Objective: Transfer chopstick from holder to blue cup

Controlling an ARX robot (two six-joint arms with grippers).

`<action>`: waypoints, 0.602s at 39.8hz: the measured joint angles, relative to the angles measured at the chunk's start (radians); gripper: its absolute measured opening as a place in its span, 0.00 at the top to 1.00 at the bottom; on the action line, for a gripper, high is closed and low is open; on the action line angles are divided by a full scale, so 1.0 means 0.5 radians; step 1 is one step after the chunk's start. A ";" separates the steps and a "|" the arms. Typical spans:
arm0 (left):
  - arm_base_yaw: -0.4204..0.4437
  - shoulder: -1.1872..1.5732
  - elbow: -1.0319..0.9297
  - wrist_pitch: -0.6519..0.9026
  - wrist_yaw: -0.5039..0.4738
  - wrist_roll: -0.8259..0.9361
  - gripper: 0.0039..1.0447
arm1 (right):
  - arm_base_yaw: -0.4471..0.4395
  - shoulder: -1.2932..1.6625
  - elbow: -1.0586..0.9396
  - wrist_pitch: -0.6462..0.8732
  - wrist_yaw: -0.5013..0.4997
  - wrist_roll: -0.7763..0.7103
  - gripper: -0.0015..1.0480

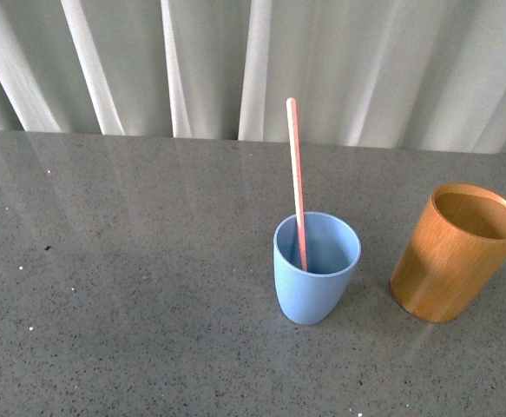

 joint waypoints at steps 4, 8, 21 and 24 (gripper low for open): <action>0.000 0.000 0.000 0.000 0.000 0.000 0.06 | -0.095 -0.206 -0.099 -0.095 0.005 0.027 0.10; 0.000 0.000 0.000 0.000 0.005 0.000 0.06 | -0.100 -0.218 -0.187 0.188 0.028 -0.095 0.18; 0.000 -0.001 0.000 0.000 0.001 0.000 0.06 | -0.351 -0.594 -0.598 0.423 -0.192 -0.375 0.87; 0.000 0.000 0.000 0.000 0.000 0.000 0.06 | -0.356 -0.667 -0.632 0.391 -0.201 -0.379 0.99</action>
